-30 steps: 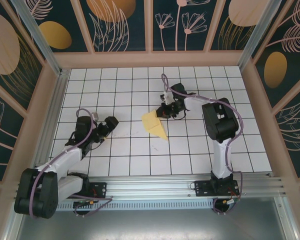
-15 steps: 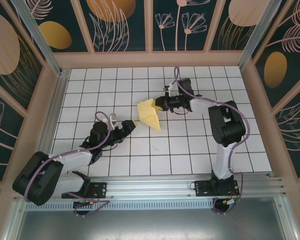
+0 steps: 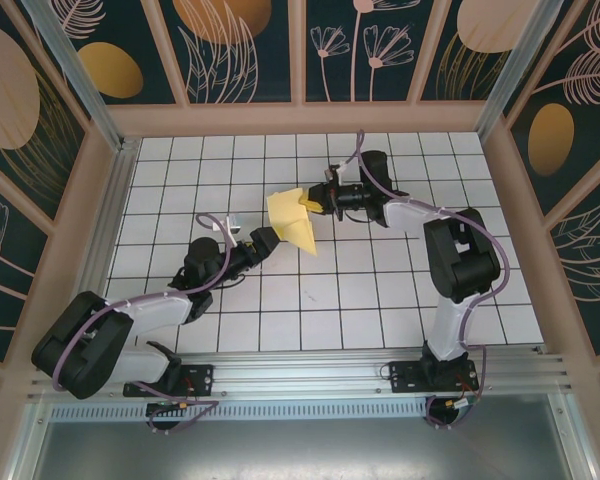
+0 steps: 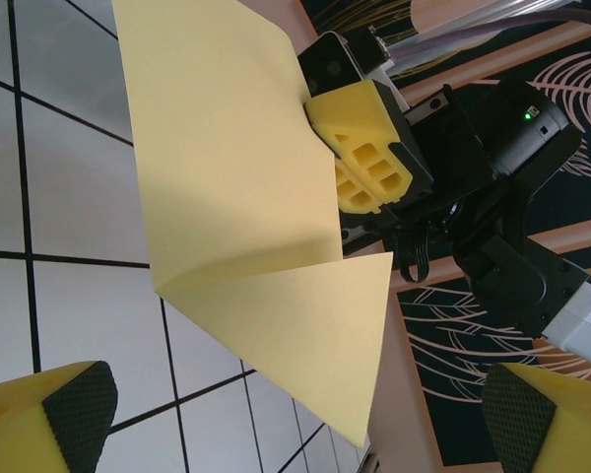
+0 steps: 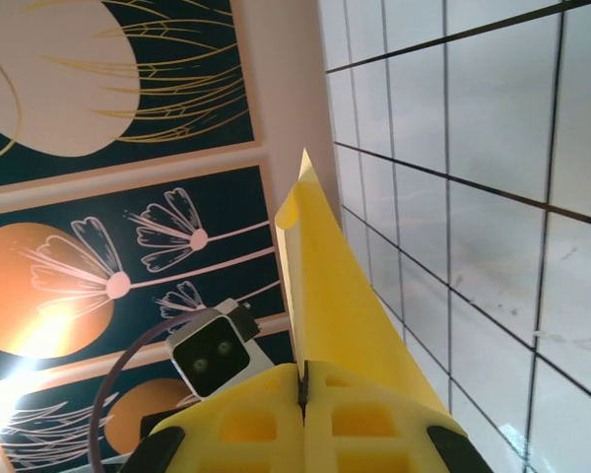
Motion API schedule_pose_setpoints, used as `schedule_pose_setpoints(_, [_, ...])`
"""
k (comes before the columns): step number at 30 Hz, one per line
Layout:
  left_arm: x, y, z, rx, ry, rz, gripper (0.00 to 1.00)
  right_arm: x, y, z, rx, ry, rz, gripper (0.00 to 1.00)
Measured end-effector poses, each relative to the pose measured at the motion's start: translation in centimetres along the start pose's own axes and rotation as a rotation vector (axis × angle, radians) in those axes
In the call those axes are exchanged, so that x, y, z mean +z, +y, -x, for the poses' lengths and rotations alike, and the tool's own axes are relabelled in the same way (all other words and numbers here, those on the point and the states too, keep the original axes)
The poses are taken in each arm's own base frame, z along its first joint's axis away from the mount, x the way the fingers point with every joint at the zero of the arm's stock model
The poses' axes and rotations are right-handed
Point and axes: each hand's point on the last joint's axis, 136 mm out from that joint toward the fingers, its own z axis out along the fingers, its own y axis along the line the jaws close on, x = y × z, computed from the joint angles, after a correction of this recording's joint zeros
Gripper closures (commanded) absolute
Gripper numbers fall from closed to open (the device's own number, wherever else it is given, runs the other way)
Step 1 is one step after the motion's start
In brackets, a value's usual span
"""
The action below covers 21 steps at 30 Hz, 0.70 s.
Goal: Fold a paper plane with a square sheet of paper (pick it up from the middle)
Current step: Place the paper at the center of the table.
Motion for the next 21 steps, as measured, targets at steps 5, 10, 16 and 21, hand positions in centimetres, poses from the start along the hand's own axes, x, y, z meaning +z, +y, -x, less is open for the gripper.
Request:
schedule_pose_setpoints(5, [0.3,-0.6,0.2,0.013,-0.009,-0.034,0.21,0.2,1.9,-0.6,0.010,0.016,0.047,0.99])
schedule_pose_setpoints(10, [0.2,-1.8,0.7,0.032,-0.028,-0.084,0.39,0.4,2.7,-0.8,0.030,0.025,0.069,0.99])
schedule_pose_setpoints(16, [0.1,-2.9,1.0,0.057,-0.046,-0.127,0.57,0.5,3.3,-1.1,0.053,0.036,0.090,0.99])
schedule_pose_setpoints(21, [0.0,-3.3,1.4,0.069,-0.064,-0.142,0.71,0.4,3.8,-1.4,0.065,0.047,0.105,0.99])
